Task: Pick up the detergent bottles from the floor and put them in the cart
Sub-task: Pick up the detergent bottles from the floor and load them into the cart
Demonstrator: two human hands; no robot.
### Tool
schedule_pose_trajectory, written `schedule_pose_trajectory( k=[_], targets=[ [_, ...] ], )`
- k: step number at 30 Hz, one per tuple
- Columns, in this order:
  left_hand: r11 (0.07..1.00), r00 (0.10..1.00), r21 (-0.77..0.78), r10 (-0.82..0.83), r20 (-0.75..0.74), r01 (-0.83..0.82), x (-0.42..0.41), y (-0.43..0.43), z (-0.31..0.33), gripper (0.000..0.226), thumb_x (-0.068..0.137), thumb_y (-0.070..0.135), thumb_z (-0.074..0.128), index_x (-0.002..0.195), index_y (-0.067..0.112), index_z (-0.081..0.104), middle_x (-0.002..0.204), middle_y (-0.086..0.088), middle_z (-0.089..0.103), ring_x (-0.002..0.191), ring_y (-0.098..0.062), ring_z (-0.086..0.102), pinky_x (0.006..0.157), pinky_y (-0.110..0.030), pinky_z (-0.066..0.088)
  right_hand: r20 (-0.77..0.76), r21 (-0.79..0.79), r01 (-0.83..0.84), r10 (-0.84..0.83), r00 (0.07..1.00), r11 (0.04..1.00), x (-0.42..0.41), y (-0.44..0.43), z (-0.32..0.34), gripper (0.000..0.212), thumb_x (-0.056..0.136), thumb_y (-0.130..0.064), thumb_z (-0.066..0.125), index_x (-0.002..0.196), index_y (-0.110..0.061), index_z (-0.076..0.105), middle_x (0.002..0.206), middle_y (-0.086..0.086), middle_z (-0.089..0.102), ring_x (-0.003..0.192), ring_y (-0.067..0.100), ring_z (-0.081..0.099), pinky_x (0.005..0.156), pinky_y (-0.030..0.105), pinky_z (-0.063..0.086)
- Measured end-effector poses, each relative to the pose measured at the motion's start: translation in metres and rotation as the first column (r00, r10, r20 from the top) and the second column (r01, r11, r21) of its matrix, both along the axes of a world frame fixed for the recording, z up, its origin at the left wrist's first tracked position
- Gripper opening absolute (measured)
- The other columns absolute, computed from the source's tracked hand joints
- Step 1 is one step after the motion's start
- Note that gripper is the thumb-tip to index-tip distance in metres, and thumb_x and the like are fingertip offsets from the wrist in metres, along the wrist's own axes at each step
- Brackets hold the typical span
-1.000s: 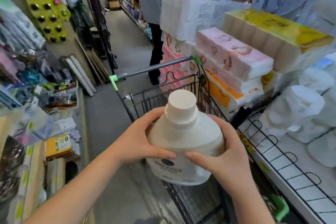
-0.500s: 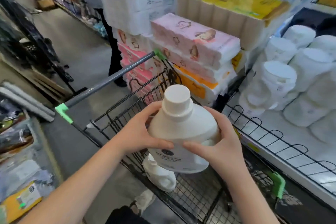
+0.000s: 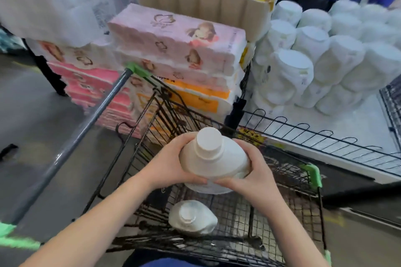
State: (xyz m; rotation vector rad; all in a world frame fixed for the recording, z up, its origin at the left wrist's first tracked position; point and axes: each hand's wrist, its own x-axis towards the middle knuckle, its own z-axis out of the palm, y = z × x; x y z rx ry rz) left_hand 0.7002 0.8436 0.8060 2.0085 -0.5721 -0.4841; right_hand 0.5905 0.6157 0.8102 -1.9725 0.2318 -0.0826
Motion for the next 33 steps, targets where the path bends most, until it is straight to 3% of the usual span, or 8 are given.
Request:
schedule_pose_trajectory(
  k=[4,10,14,17,19,23,29,33],
  targets=[
    [0.997,0.997,0.037,-0.070,-0.041,0.072,0.013,-0.001,-0.028,0.099,0.060,0.038,0.104,0.128,0.073,0.043,0.138,0.040,0.051,0.130,0.021,0.044,0.101,-0.007,0.037,-0.085,-0.015,0.018,-0.020,0.996,1.000,0.008,0.006,-0.032,0.098,0.059,-0.029,0.101,0.141,-0.041,0.049,0.136,-0.024,0.051,0.123,-0.018,0.045,0.092,0.008,0.041],
    [0.977,0.990,0.167,-0.124,-0.066,0.133,0.027,-0.007,-0.074,0.099,0.061,0.045,0.101,0.132,0.074,0.038,0.142,0.035,0.048,0.136,0.006,0.047,0.116,-0.033,0.043,-0.209,-0.040,-0.003,-0.005,0.978,0.999,0.026,0.009,-0.088,0.099,0.052,-0.043,0.098,0.139,-0.039,0.050,0.135,-0.021,0.051,0.125,-0.012,0.047,0.099,0.018,0.043],
    [0.961,0.985,0.231,-0.125,-0.121,0.151,0.031,-0.008,-0.107,0.102,0.060,0.046,0.099,0.131,0.077,0.032,0.146,0.028,0.046,0.137,-0.002,0.047,0.117,-0.042,0.044,-0.272,-0.081,-0.016,-0.007,0.962,0.997,0.036,0.012,-0.121,0.077,0.051,-0.034,0.102,0.114,-0.046,0.059,0.118,-0.020,0.061,0.113,-0.007,0.057,0.089,0.023,0.052],
    [0.951,0.979,0.260,-0.129,-0.155,0.167,0.035,-0.007,-0.133,0.102,0.059,0.048,0.098,0.130,0.077,0.030,0.147,0.026,0.046,0.137,-0.003,0.048,0.116,-0.042,0.045,-0.284,-0.093,-0.033,0.006,0.959,0.995,0.040,0.014,-0.147,0.086,0.051,-0.046,0.102,0.125,-0.045,0.058,0.126,-0.020,0.059,0.120,-0.002,0.055,0.099,0.031,0.053],
    [0.944,0.973,0.272,-0.141,-0.182,0.187,0.038,-0.007,-0.154,0.101,0.058,0.056,0.097,0.137,0.068,0.036,0.147,0.027,0.046,0.137,-0.004,0.050,0.115,-0.044,0.047,-0.321,-0.066,-0.053,0.029,0.947,0.996,0.044,0.016,-0.167,0.082,0.051,-0.047,0.103,0.121,-0.043,0.060,0.118,-0.023,0.063,0.114,-0.004,0.059,0.095,0.027,0.055],
    [0.927,0.968,0.316,-0.140,-0.207,0.202,0.041,-0.006,-0.192,0.102,0.055,0.061,0.096,0.139,0.066,0.038,0.146,0.027,0.048,0.137,-0.006,0.052,0.114,-0.048,0.048,-0.395,-0.063,-0.063,0.033,0.918,0.996,0.048,0.021,-0.210,0.102,0.049,-0.062,0.099,0.137,-0.045,0.050,0.133,-0.019,0.057,0.123,0.008,0.058,0.097,0.046,0.057],
    [0.911,0.957,0.353,-0.122,-0.263,0.213,0.038,-0.004,-0.226,0.104,0.059,0.050,0.095,0.141,0.066,0.032,0.146,0.029,0.041,0.137,-0.005,0.049,0.116,-0.046,0.045,-0.428,-0.067,-0.112,0.073,0.901,0.991,0.042,0.018,-0.247,0.101,0.060,-0.052,0.097,0.144,-0.044,0.042,0.137,-0.022,0.045,0.129,0.007,0.048,0.110,0.045,0.047],
    [0.907,0.946,0.366,-0.089,-0.312,0.206,0.039,-0.003,-0.243,0.106,0.059,0.048,0.094,0.131,0.081,0.024,0.146,0.029,0.041,0.138,-0.007,0.050,0.117,-0.047,0.045,-0.444,-0.055,-0.130,0.092,0.891,0.990,0.043,0.019,-0.266,0.101,0.067,-0.035,0.097,0.148,-0.040,0.038,0.132,-0.036,0.032,0.126,0.002,0.040,0.110,0.039,0.043]
  ],
)
